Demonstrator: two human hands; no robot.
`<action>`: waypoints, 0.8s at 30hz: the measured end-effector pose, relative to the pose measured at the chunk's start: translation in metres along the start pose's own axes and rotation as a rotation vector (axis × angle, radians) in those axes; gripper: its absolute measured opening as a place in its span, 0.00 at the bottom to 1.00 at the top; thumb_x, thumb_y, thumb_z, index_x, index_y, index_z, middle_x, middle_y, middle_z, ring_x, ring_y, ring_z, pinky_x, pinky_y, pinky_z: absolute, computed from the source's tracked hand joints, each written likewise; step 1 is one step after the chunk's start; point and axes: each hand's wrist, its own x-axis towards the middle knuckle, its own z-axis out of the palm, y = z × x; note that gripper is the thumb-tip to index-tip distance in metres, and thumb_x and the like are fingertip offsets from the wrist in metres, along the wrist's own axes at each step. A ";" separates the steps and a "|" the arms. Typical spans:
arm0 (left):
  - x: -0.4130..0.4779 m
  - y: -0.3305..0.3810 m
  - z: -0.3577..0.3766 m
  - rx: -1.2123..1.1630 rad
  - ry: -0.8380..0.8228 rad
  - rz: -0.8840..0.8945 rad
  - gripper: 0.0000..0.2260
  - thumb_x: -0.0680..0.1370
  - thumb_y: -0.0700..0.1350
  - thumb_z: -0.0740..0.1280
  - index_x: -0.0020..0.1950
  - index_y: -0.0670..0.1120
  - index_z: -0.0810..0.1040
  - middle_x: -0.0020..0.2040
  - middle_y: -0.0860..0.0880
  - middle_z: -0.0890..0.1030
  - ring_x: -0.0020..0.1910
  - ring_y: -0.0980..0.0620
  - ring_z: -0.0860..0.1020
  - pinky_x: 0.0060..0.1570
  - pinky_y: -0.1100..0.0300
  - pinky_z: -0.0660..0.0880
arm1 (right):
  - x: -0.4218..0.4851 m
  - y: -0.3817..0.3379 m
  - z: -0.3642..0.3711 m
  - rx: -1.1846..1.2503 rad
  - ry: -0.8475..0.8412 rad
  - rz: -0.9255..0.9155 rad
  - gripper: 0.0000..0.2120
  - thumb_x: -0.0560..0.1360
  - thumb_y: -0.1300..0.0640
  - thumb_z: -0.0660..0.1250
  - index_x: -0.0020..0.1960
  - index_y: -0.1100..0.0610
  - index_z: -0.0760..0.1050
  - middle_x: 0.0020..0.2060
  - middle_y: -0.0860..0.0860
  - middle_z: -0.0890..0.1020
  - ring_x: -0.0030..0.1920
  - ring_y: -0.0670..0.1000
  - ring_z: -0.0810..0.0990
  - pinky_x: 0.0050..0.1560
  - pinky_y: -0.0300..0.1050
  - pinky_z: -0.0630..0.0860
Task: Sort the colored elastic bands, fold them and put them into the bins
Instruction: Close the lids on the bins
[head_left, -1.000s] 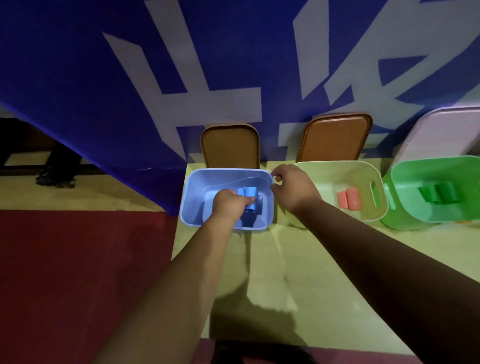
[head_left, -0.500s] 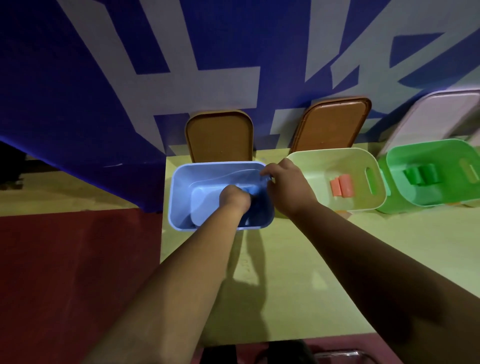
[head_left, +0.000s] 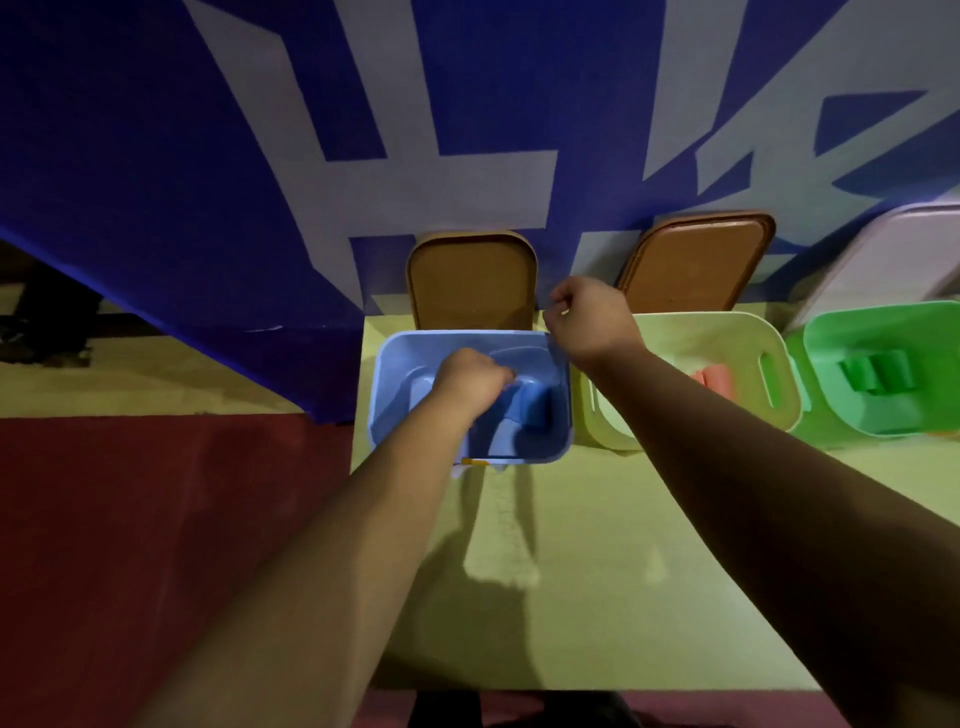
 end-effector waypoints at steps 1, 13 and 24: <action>-0.004 0.002 -0.011 -0.085 -0.004 0.011 0.08 0.75 0.49 0.75 0.43 0.46 0.81 0.43 0.43 0.83 0.48 0.40 0.85 0.49 0.45 0.85 | 0.008 -0.006 0.001 0.022 0.006 0.007 0.08 0.82 0.56 0.68 0.59 0.55 0.81 0.52 0.56 0.85 0.52 0.58 0.84 0.51 0.46 0.77; -0.055 0.019 -0.100 -0.696 0.067 0.052 0.04 0.87 0.41 0.66 0.59 0.42 0.77 0.50 0.43 0.83 0.42 0.49 0.84 0.46 0.58 0.82 | 0.043 -0.032 0.023 0.333 -0.030 0.141 0.09 0.81 0.53 0.72 0.60 0.53 0.85 0.49 0.54 0.88 0.50 0.58 0.87 0.59 0.59 0.85; -0.089 -0.002 -0.132 -1.150 0.134 0.007 0.14 0.85 0.42 0.70 0.65 0.34 0.77 0.56 0.36 0.84 0.47 0.43 0.88 0.40 0.54 0.87 | -0.060 -0.097 -0.001 0.068 -0.025 -0.472 0.09 0.78 0.58 0.76 0.58 0.51 0.88 0.50 0.50 0.85 0.51 0.51 0.81 0.56 0.45 0.75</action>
